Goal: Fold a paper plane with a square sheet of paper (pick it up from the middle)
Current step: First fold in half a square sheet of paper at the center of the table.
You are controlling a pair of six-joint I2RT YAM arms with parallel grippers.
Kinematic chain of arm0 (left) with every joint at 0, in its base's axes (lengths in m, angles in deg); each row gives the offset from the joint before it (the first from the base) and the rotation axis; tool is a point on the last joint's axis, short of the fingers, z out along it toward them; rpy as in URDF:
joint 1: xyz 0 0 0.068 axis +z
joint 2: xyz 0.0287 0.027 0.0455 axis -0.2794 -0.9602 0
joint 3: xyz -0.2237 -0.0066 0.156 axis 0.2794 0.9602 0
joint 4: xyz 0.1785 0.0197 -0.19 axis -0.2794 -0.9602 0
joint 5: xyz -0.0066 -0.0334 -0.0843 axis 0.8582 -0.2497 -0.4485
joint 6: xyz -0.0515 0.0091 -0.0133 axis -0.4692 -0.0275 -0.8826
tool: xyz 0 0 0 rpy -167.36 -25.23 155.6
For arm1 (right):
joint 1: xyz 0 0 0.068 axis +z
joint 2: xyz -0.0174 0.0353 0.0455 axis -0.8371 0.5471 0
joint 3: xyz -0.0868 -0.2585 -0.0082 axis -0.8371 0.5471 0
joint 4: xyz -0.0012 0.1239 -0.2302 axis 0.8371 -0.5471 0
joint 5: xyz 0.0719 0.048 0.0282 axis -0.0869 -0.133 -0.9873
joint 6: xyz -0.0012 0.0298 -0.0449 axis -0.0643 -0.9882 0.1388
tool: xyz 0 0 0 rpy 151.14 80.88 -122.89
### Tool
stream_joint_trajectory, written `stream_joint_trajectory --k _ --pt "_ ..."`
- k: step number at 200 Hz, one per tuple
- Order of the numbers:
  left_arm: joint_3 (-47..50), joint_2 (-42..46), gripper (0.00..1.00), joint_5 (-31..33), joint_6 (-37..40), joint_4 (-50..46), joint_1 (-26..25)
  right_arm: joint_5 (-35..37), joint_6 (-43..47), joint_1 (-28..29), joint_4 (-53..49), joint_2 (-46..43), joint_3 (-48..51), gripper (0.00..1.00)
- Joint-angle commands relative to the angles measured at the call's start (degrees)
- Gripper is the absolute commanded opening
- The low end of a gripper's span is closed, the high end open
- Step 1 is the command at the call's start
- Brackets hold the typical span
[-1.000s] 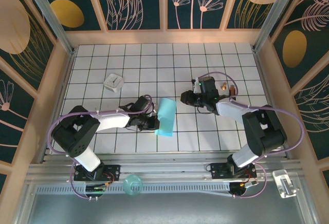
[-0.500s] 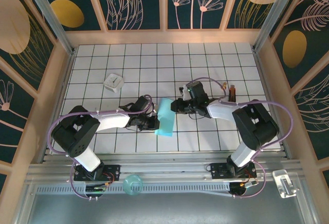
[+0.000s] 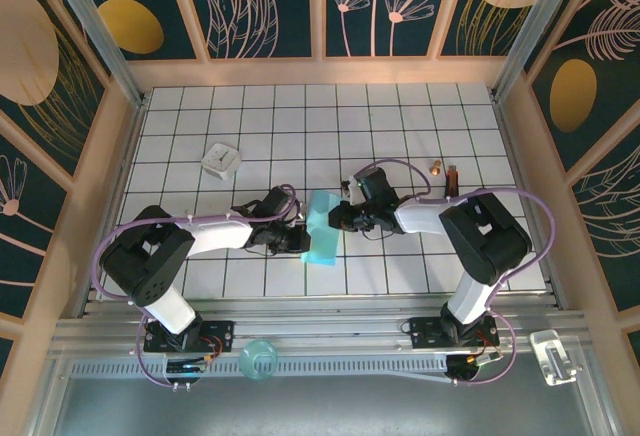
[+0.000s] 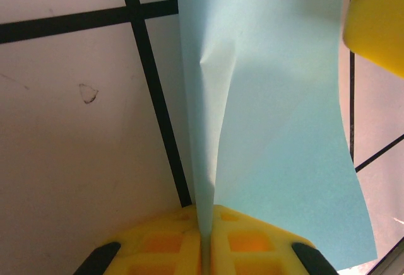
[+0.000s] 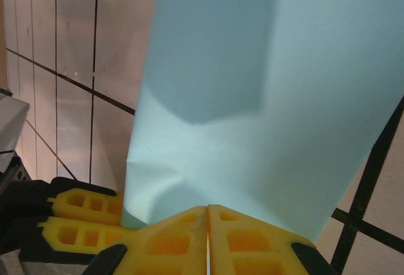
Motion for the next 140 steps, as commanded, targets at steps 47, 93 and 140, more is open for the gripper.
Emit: stream_joint_trajectory --k 47,93,140 --pt "0.3 -1.7 0.12 0.3 0.6 -3.1 -0.3 2.5 1.9 0.5 -2.2 2.9 -0.3 0.08" --pt "0.3 -1.8 0.12 0.3 0.7 -3.2 -0.3 4.4 2.1 0.5 -4.2 4.8 0.3 0.07" --pt "-0.1 -1.2 0.14 0.3 0.5 -3.4 -0.3 6.8 2.1 0.5 -6.4 6.4 1.4 0.06"
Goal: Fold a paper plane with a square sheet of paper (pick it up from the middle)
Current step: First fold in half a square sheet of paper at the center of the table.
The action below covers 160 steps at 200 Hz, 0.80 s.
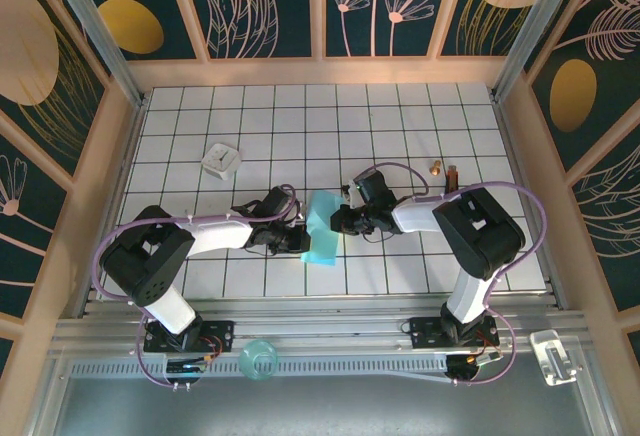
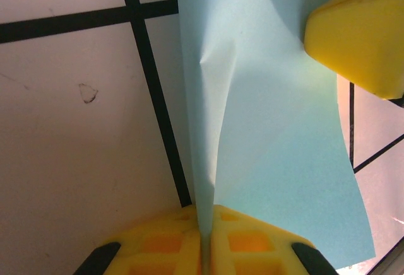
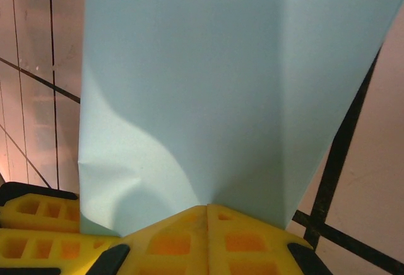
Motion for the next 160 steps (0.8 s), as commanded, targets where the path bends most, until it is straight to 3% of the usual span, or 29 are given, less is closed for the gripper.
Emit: stream_joint_trajectory --k 1,69,89,103,129,160 --pt "-0.1 -1.2 0.14 0.4 0.5 -3.5 -0.2 5.3 1.0 0.5 -5.5 3.8 1.4 0.06" --pt "-5.5 3.9 0.44 4.9 1.5 -8.4 -0.2 5.8 2.0 -0.3 -6.8 5.1 2.0 0.05" --pt "-6.8 6.8 0.48 6.0 0.8 -7.5 -0.2 5.9 2.1 -0.4 -6.9 5.2 2.1 0.04" --pt "-6.0 8.3 0.47 3.8 -0.6 -3.8 -0.3 5.9 2.0 -0.5 -6.8 5.2 2.3 0.04" --pt "-3.5 7.7 0.31 -5.1 -4.9 4.4 -0.5 6.2 2.1 -0.4 -7.0 5.1 2.4 0.04" --pt "-3.1 4.0 0.21 -9.4 -5.3 6.0 -0.9 6.4 2.2 -0.4 -7.2 5.3 2.2 0.04"
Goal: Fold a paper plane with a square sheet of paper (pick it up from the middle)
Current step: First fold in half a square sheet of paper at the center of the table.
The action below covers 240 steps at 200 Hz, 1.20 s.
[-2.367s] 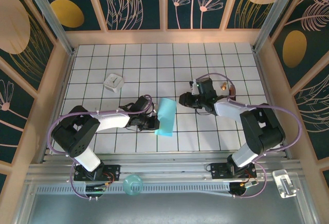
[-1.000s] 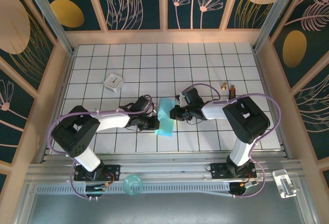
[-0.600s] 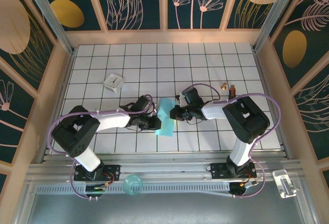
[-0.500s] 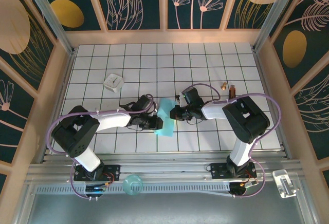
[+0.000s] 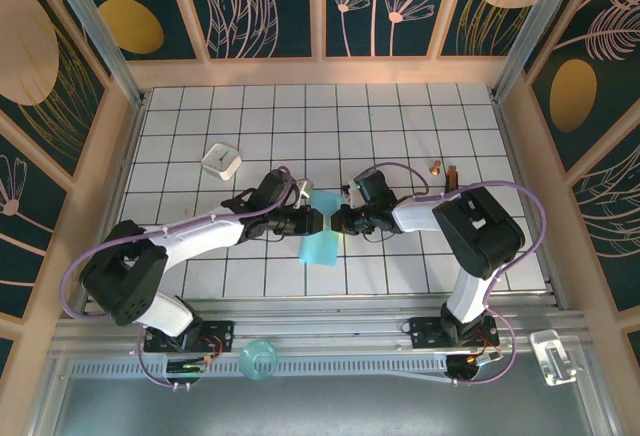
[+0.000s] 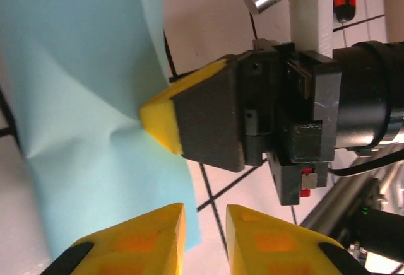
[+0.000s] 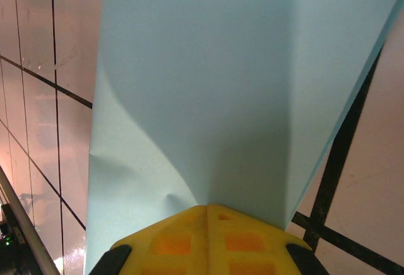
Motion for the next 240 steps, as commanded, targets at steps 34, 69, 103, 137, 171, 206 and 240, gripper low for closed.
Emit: stream_joint_trajectory --k 34,69,103,137,171,206,240 --pt "1.1 -6.6 0.18 -3.5 0.8 -1.7 -0.3 7.5 1.8 -0.1 -7.6 5.3 2.1 0.03" --pt "2.1 -7.4 0.16 1.3 3.2 -5.6 0.1 7.9 2.3 -0.2 -8.2 5.5 1.9 0.03" --pt "3.1 -8.5 0.15 2.8 4.4 -6.7 0.4 7.9 2.5 -0.3 -8.5 5.6 1.8 0.03" --pt "3.5 -8.3 0.15 4.9 5.0 -7.8 0.8 8.3 2.9 -0.3 -8.9 5.9 1.8 0.03" --pt "3.8 -7.8 0.15 4.7 5.4 -8.0 1.0 8.3 3.0 -0.3 -9.0 6.0 1.9 0.03" --pt "4.3 -7.4 0.15 6.9 7.2 -10.6 1.0 8.3 3.2 -0.3 -9.1 6.1 1.9 0.03" --pt "5.3 -2.7 0.15 2.1 7.3 -7.1 0.9 8.5 3.2 -0.3 -9.2 6.1 2.0 0.03"
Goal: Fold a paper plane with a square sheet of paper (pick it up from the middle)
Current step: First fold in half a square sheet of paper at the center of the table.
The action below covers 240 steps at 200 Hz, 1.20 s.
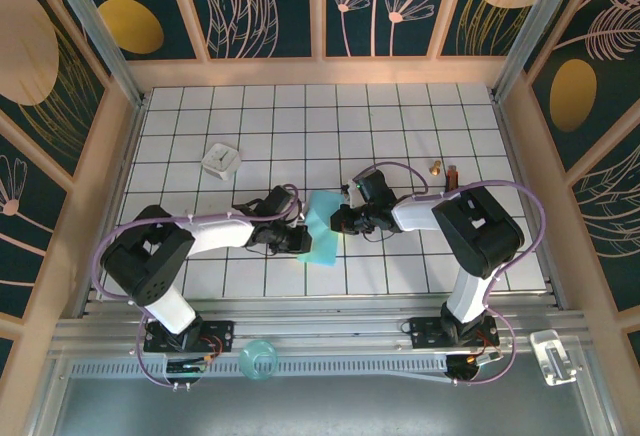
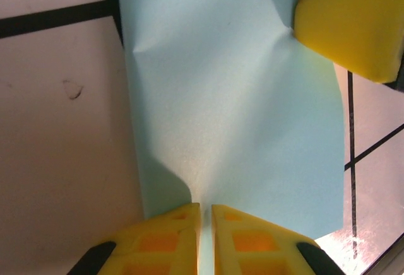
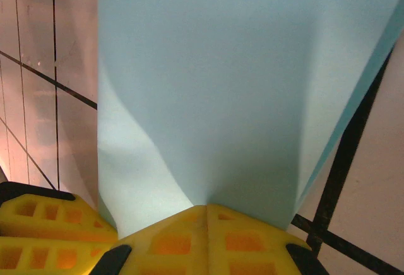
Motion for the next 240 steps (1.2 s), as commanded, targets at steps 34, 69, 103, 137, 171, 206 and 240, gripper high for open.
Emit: stream_joint_trajectory --k 34,69,103,137,171,206,240 --pt "3.4 5.7 0.16 -8.4 -1.2 4.2 0.3 8.6 1.8 -0.2 -8.6 5.7 2.1 0.03" --pt "3.6 2.2 0.15 -8.2 -0.1 1.3 0.3 8.9 2.0 -0.2 -8.9 5.9 2.1 0.03" --pt "4.0 1.1 0.13 -1.7 1.6 -3.9 1.4 9.3 2.2 -0.3 -9.5 6.0 2.0 0.03" --pt "3.9 1.1 0.13 2.0 4.3 -8.2 1.8 10.0 2.4 -0.6 -10.4 6.0 1.8 0.03" --pt "3.7 1.5 0.12 2.5 7.6 -11.8 1.9 10.4 2.8 -0.7 -10.9 6.1 1.9 0.03" --pt "2.1 6.6 0.14 -3.6 10.0 -11.0 1.9 10.4 3.0 -0.8 -10.9 6.2 1.8 0.03" --pt "3.6 7.6 0.13 -12.1 -1.1 7.3 4.6 10.2 2.9 -0.8 -10.5 6.5 1.8 0.03"
